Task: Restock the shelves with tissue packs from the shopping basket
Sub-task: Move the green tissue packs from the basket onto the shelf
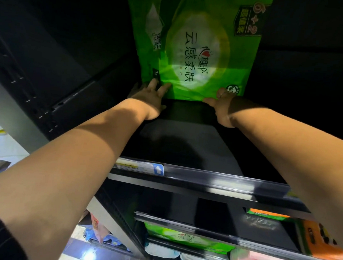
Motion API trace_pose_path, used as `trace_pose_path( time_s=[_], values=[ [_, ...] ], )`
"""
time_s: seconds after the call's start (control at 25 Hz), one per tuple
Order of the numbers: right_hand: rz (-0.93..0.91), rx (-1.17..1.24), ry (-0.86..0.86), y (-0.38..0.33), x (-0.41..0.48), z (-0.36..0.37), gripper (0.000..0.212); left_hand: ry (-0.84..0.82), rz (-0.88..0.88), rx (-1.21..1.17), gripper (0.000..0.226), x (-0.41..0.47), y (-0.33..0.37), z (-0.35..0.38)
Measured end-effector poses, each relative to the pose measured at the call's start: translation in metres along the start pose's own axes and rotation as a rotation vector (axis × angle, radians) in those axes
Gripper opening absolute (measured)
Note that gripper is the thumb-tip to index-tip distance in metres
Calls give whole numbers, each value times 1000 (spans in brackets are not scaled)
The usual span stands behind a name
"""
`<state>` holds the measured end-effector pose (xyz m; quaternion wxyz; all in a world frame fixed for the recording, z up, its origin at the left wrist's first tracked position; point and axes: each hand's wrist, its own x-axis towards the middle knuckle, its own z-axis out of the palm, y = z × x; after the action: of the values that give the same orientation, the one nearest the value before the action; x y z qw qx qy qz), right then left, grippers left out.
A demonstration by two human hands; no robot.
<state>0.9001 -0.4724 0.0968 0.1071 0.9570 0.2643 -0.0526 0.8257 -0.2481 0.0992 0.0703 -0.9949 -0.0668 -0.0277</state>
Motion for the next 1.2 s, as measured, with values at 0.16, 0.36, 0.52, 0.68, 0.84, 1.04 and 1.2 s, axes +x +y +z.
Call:
trace_pose_path(
  time_s=[0.16,0.36,0.52,0.68,0.84,1.04,1.2],
  values=[
    [40,25,72,-6,-30,-4,62,64,73,-88,86,-22,5,-19],
    [158,32,238,-23,-104,-16,66,226,235,-38,88,-69,25,-40],
    [302,74,440,-38,-171,-1,66,332,356,-103,87,-113,43,-48],
    [438,143,515,-42,-232,28,66,369,522,-218,88,-151,64,-50],
    [462,153,556,-43,-295,59,63,356,655,-308,88,-194,105,-33],
    [538,175,610,-27,-379,102,63,402,756,-339,86,-252,173,-12],
    [611,216,602,-7,-462,148,62,293,813,-347,91,-311,244,2]
  ],
)
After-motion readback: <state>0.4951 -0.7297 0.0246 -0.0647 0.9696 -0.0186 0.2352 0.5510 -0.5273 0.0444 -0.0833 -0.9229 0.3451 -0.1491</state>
